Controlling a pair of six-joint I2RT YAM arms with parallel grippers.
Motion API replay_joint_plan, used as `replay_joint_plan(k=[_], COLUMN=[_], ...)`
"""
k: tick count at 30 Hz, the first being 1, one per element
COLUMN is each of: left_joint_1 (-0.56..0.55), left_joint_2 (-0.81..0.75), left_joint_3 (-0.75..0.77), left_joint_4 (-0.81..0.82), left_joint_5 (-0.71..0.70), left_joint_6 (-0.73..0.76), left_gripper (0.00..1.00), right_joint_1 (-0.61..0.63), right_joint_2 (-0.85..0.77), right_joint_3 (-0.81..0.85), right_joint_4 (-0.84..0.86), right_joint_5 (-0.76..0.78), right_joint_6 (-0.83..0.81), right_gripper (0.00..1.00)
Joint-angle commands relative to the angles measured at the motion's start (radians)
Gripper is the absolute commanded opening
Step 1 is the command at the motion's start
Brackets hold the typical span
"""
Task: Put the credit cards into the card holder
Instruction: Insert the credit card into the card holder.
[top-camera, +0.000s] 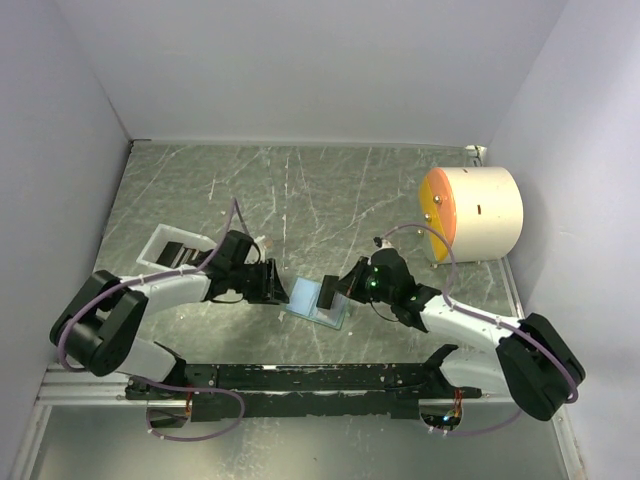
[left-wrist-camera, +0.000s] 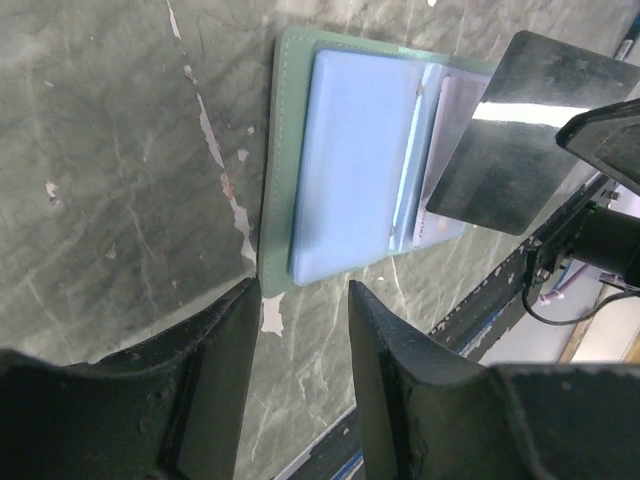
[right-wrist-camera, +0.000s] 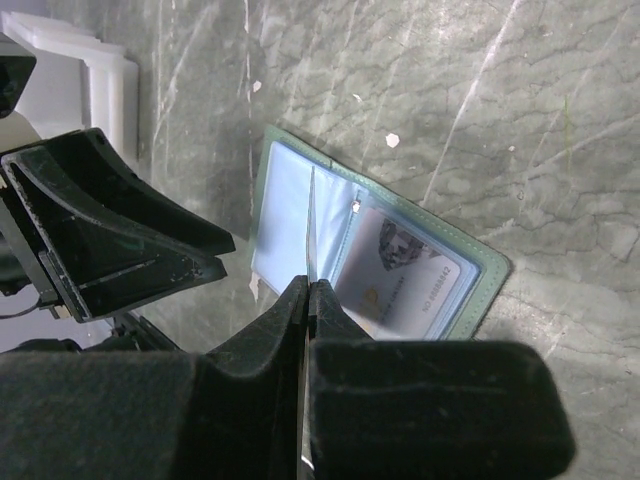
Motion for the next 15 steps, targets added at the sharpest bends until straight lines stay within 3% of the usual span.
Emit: replay_joint_plan(k=[1,15], left_joint_1=[-0.027,-0.078], left_joint_2=[0.025,0.072], left_joint_3=[0.006,-0.040], left_joint_4=[0.081,0.138], left_joint_5=[-0.043,-0.086], left_joint_6=[-0.003,-0.020], left_gripper=[0.51,0.47], right_joint_1=[-0.014,-0.032], right_joint_2=[0.019,0.109], right_joint_3=[-0.015,-0.039], right_joint_4=[0.049,0.161], right_joint_5=[-0.024,-0.086], right_joint_6=[0.006,0.036], right_gripper=[0.00,0.00])
